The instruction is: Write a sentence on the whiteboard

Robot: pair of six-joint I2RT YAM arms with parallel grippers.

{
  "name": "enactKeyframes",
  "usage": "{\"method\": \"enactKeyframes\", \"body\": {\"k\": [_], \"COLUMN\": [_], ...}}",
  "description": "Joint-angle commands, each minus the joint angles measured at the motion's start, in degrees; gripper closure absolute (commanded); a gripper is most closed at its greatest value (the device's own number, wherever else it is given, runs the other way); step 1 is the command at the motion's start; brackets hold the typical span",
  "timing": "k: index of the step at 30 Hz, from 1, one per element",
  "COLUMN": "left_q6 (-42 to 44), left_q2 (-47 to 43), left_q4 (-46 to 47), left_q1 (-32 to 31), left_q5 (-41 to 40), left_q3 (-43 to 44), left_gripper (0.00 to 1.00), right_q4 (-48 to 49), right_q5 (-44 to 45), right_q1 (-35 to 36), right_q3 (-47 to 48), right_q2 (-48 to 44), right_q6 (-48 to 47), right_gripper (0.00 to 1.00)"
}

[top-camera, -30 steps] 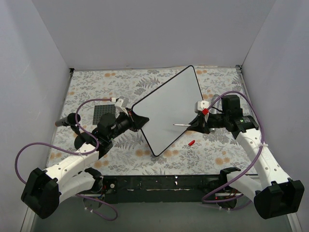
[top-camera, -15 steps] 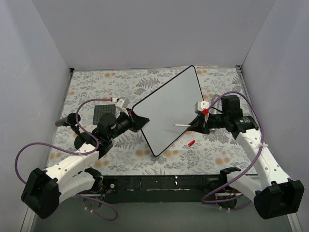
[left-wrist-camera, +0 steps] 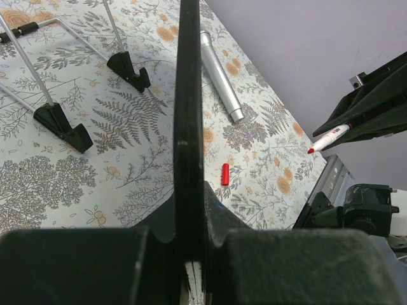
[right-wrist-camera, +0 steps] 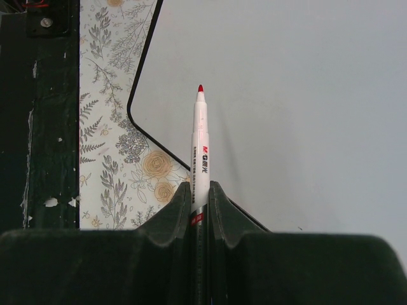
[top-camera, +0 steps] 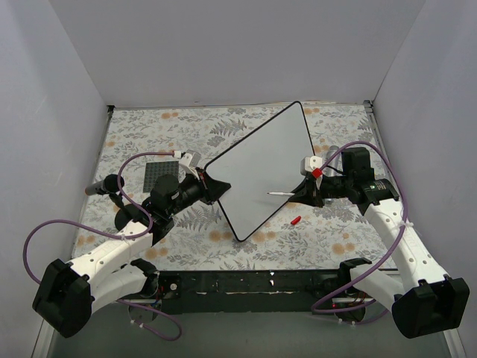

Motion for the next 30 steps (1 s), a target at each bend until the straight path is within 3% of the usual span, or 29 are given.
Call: {"method": "enactKeyframes", "body": {"k": [1,30], "left_q6": [1.23,0.35], "left_q2": [-1.08,-1.6], "left_q4": [1.98,2.68], "left_q1": [-0.06,-0.06], "left_q5": [2.23,3.11], "left_q3": [2.21,1.24], "left_gripper": [1.0,1.0], "right_q4": [1.38,1.73], "right_q5": [-1.3,-1.39], "right_q1": [-0.18,-0.09], "right_q3": [0.3,-0.23], "right_q2": [-0.67,-0.76], "right_q6": [-0.4,-0.4], "right_gripper": [0.99,0.99]}}
